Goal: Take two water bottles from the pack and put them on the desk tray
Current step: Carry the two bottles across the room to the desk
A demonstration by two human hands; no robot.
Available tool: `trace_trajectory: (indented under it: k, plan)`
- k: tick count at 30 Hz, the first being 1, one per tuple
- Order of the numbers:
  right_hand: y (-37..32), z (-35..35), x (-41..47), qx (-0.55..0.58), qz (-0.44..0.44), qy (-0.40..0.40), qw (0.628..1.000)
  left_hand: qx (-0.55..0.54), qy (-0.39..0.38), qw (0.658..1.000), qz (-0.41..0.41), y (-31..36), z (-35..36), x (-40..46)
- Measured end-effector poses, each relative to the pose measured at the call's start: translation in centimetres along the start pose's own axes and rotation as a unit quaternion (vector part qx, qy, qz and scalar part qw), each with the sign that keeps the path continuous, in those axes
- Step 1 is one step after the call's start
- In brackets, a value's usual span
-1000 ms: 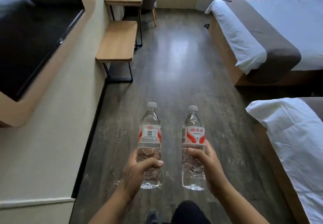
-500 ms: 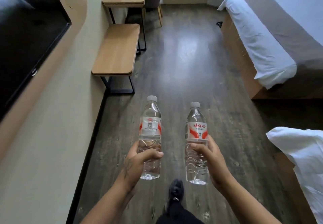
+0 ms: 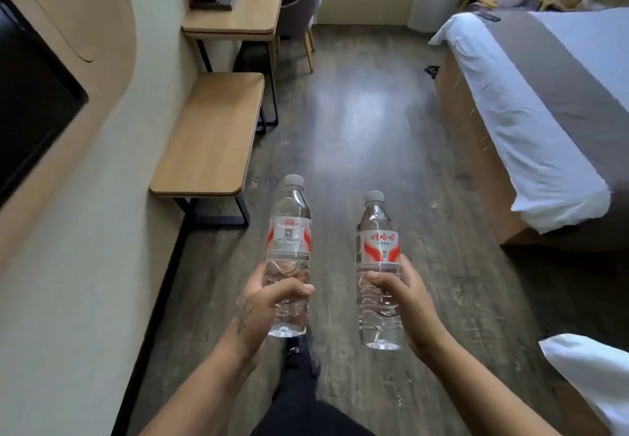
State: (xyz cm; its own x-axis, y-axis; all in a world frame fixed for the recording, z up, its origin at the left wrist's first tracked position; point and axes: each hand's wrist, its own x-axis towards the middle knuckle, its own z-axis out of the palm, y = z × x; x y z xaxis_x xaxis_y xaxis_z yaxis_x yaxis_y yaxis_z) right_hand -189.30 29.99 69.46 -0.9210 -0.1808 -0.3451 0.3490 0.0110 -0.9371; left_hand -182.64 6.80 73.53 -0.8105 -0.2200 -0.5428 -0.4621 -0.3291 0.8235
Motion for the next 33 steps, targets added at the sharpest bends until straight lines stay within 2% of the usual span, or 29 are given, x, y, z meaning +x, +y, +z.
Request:
trace_trajectory:
  k: [7,13,19,33]
  plan:
    - [-6.4,1.7,17.0,-0.004,-0.003,0.039,0.999,-0.002,-0.045,0.999,-0.010,9.9,2.1,17.5]
    - [-11.9,3.1,30.0,0.007,-0.006,0.049,0.999,0.040,-0.068,0.997,-0.016,17.9,3.5,29.5]
    - [-15.9,2.9,43.5,-0.010,-0.016,0.035,0.999,0.064,-0.063,0.996,0.006,24.6,6.1,41.4]
    - [-28.3,0.4,77.3,-0.014,0.004,-0.024,1.000,0.016,0.000,1.000,0.005,40.8,15.1,69.6]
